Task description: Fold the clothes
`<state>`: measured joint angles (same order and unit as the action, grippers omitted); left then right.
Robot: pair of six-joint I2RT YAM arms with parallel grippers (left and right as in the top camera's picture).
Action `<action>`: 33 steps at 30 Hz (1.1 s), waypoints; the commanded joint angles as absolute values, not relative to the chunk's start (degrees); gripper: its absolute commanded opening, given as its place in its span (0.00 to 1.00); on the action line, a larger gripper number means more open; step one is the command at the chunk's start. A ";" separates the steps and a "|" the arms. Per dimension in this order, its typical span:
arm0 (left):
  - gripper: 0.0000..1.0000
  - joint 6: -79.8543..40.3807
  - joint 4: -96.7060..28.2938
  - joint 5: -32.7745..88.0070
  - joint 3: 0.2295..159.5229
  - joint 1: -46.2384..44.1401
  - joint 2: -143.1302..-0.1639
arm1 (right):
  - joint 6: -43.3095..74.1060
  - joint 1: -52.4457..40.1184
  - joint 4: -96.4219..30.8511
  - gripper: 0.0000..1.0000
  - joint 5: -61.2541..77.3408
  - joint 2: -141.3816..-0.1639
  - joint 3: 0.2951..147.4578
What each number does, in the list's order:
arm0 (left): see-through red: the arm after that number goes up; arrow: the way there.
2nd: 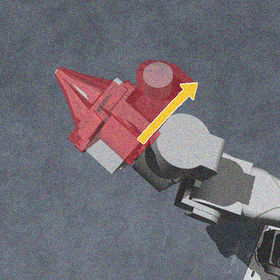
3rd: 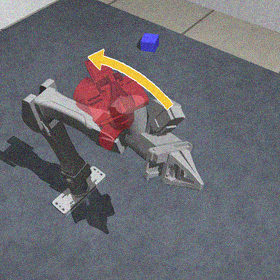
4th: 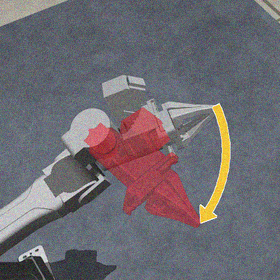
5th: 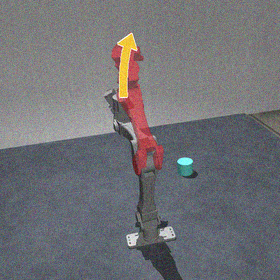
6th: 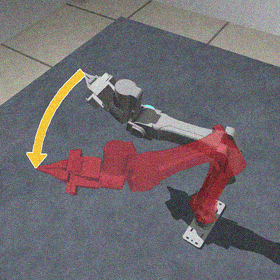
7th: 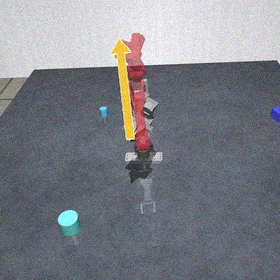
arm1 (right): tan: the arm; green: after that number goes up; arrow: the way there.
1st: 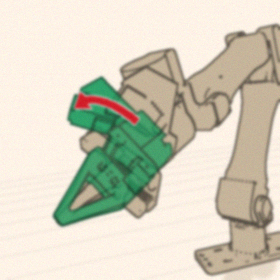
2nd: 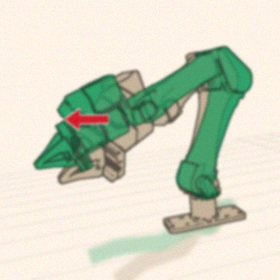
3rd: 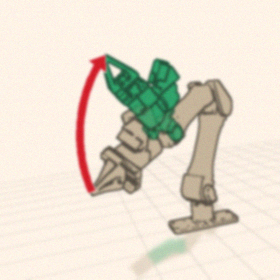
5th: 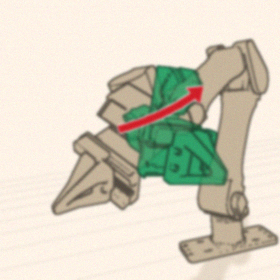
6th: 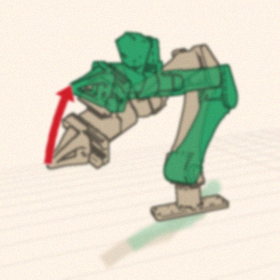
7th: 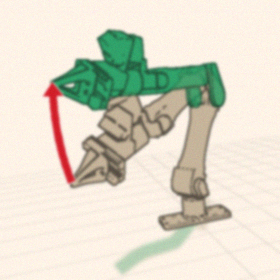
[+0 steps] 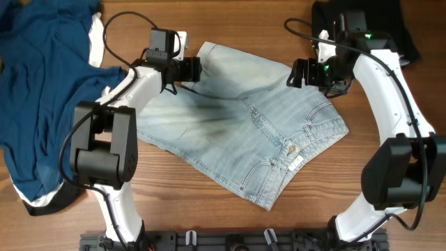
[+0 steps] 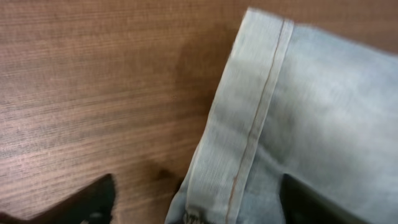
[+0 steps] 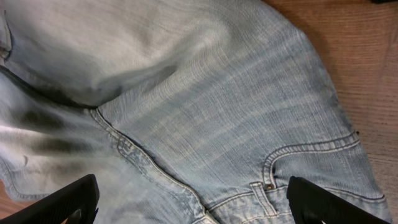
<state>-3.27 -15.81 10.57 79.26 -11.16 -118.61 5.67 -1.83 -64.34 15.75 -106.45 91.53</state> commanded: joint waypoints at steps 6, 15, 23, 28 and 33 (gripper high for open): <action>0.60 3.88 -23.22 11.31 80.79 -13.47 -119.17 | 4.69 -1.85 -63.20 0.98 14.63 -106.52 91.24; 0.17 4.08 -22.79 4.08 80.79 -13.87 -122.80 | 4.67 -1.85 -63.24 0.97 14.63 -106.52 91.24; 0.04 0.80 -28.23 -7.20 92.01 -7.81 -120.95 | 4.69 -1.85 -63.07 0.97 14.63 -106.52 91.24; 0.04 0.80 -29.02 -8.86 93.73 1.19 -120.95 | 5.72 -2.55 -60.84 0.96 15.09 -106.52 87.48; 0.04 0.78 -35.59 -9.85 93.73 3.18 -120.95 | 8.14 -6.92 -44.88 0.82 21.15 -106.63 73.28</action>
<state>1.39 -32.67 -7.66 92.75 3.07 -121.19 6.59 -4.34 -49.54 17.17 -106.45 78.08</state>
